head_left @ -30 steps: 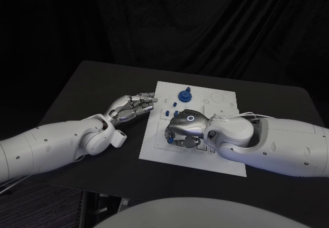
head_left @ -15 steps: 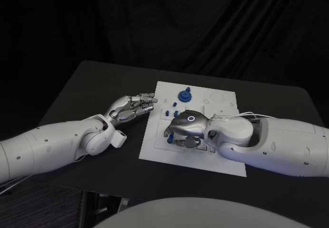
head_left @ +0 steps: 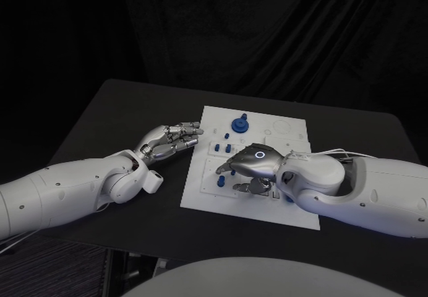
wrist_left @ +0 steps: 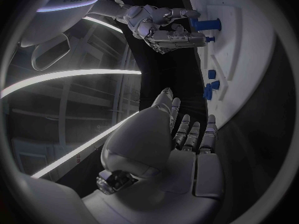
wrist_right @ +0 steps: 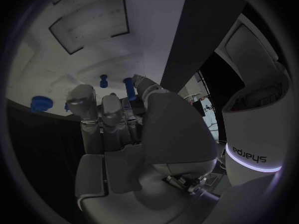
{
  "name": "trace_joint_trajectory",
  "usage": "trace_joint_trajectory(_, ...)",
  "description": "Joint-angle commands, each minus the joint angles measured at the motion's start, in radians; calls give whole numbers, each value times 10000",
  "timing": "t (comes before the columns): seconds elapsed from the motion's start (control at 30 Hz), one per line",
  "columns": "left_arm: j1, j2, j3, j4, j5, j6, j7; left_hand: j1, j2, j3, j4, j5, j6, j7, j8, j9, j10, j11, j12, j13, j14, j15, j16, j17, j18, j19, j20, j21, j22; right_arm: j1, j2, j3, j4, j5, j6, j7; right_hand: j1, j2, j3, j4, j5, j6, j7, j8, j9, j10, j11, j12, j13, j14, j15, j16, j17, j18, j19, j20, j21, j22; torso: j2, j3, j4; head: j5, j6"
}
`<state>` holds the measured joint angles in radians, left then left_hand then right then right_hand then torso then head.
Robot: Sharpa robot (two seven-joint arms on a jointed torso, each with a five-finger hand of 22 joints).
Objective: Assemble the parts on the task board
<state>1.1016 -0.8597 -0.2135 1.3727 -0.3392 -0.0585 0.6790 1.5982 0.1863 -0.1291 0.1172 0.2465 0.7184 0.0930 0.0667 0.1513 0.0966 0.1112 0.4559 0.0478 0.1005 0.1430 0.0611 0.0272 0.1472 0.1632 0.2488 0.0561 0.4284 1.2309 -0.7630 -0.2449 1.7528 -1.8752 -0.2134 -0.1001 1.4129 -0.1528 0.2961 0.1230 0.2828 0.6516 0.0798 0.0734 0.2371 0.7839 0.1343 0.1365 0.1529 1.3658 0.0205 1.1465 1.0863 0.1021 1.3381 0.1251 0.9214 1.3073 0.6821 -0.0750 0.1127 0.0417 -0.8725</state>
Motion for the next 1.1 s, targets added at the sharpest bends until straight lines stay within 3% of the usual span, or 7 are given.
trace_joint_trajectory(0.03, -24, -9, 10, 24, 44, 103, 1090, -4, 95, 79, 0, 45, -68, 19, 46, -12, -8, 47, -29, -5, 0, 83, 37, 10, 187, 6, 85, -1, -8, 173, -420, 31, 388, 239, -1199, -430, 114, -13, -97, 47, 24, 106, 7, 86, 3, -142, -5, 139, 46, -94, -3, 16, -23, 132, -35, -18, -41, 1090, -6, 9, 0, -59, -2)
trace_joint_trajectory(0.33, -35, -60, 10, 46, 44, -7, 1192, 6, 95, 88, -7, 46, -69, 15, 48, -12, 1, 59, 10, 0, -9, 66, 31, 6, 202, -8, 104, -6, -34, 1274, -2321, 26, 1451, 2378, -1878, -624, 431, 238, 42, -59, -20, 1281, 438, 746, 472, 1384, -465, 3248, 1568, 4, -115, 209, 64, 106, 97, -88, 152, 1149, -4, 16, -32, -133, -2)
trace_joint_trajectory(0.47, -36, -85, 10, 82, 44, -84, 1229, 19, 90, 95, -16, 47, -60, 10, 56, -10, 13, 72, 44, 4, -14, 19, 28, 4, 230, -21, 97, -11, -52, 1539, -3175, -5, 1626, 3079, -1147, -1171, 105, 288, 97, -127, 10, 1116, 408, 1494, 1878, 168, -910, 7387, 4808, 127, -403, 285, 90, 85, 233, -403, 302, 1181, 5, 4, -24, -208, -2)
trace_joint_trajectory(0.57, -37, -101, 10, 112, 44, -104, 1241, 29, 90, 101, -21, 47, -52, 15, 62, -8, 23, 74, 64, 7, -13, -2, 29, 3, 249, -25, 88, -12, -51, 1608, -3592, -16, 1633, 3274, -618, -1656, -392, 293, -108, 90, 41, 819, 297, 2384, 2563, 1461, -1118, 10107, 7615, 376, -538, 567, 368, 11, 456, -525, 712, 1280, 15, 6, -19, -232, -2)
trace_joint_trajectory(0.8, -37, -153, 9, 151, 44, -121, 1247, 46, 96, 113, -32, 48, -40, 22, 69, -6, 33, 73, 79, 8, -10, -21, 31, 3, 267, -28, 83, -12, -54, 1223, -4414, -33, 1691, 3229, -701, -2907, -1464, 200, -537, 797, 26, 825, 141, 4771, 4095, 7869, -1174, 14343, 14179, 1832, -688, 3654, 4042, -571, 1666, -664, 4147, 2052, -16, -20, -34, -264, -2)
trace_joint_trajectory(0.93, -38, -173, 9, 153, 44, -97, 1244, 59, 107, 125, -38, 50, -37, 23, 72, -5, 37, 73, 85, 9, -6, -26, 34, 4, 276, -27, 86, -11, -49, 932, -4598, -37, 1799, 2719, -700, -3755, -2280, 19, -790, 1653, 47, 957, -30, 5657, 4796, 7869, -1288, 14343, 14179, 2050, -783, 4243, 4845, -893, 2154, -757, 5893, 2469, -9, -32, -10, -343, -2)
trace_joint_trajectory(1.1, -38, -181, 9, 149, 44, -64, 1235, 67, 116, 133, -41, 50, -37, 22, 72, -5, 36, 75, 75, 7, -8, -26, 32, 3, 280, -26, 92, -10, -49, 706, -4705, -40, 1985, 2338, -112, -4640, -3203, -40, -888, 1711, 75, 836, -109, 5883, 5076, 7869, -1363, 14343, 14179, 2050, -854, 4243, 4845, -969, 2255, -821, 6272, 2568, 14, -17, 11, -509, -2)
